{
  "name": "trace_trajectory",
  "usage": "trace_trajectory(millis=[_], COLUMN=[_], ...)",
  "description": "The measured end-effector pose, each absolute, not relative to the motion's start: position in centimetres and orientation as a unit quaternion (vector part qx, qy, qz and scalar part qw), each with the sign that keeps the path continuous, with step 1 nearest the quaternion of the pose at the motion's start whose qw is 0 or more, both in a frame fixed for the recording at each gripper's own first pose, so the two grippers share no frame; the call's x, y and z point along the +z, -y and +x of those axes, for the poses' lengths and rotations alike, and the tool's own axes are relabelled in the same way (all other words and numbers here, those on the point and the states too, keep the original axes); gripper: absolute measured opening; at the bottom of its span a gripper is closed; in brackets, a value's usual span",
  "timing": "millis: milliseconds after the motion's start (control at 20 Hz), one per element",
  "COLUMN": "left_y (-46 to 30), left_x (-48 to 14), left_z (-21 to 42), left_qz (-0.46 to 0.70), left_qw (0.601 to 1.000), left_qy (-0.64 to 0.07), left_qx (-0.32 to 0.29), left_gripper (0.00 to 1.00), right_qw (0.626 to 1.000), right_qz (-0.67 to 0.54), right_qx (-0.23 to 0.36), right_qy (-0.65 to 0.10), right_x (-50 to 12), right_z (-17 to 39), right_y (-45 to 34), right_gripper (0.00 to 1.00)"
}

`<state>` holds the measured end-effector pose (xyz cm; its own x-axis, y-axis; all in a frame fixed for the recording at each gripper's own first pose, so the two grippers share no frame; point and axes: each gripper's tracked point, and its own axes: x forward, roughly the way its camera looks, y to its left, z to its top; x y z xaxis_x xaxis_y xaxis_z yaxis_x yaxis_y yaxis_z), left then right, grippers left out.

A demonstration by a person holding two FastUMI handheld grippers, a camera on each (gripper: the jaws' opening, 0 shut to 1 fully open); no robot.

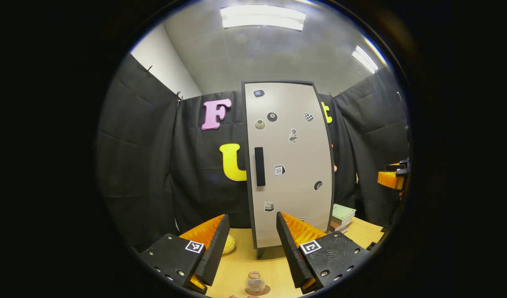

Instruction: Open the cabinet door with the right hand, grasp the bottle in the cabinet with the left hand and place it on the coaster, then close the cabinet door with the right hand.

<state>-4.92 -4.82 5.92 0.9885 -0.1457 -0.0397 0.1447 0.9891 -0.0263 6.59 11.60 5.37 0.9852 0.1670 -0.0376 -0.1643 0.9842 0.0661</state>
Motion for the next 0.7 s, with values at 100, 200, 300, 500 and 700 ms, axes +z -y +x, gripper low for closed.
trace_trajectory(millis=[100,200,300,500,700], left_y=[4.6,4.4,4.1,3.2,2.3], left_x=[6.0,5.9,5.9,5.9,5.9], left_z=[-5.1,-5.3,-5.4,-5.6,-5.4], left_qz=[-0.010,-0.011,-0.014,-0.019,-0.017], left_qw=[0.997,0.997,0.997,0.997,0.997], left_qy=[-0.019,-0.019,-0.019,-0.018,-0.016], left_qx=[-0.075,-0.077,-0.078,-0.078,-0.074], left_gripper=[0.66,0.66,0.66,0.66,0.66], right_qw=[0.996,0.996,0.996,0.997,0.997], right_qz=[0.032,0.034,0.034,0.028,0.026], right_qx=[0.081,0.078,0.076,0.073,0.070], right_qy=[-0.020,-0.018,-0.016,-0.014,-0.013], right_x=[5.5,5.8,6.0,6.1,6.3], right_z=[6.4,6.2,6.0,5.8,5.8], right_y=[-11.8,-12.0,-12.1,-12.6,-13.1], right_gripper=[0.95,0.95,0.94,0.95,0.95])
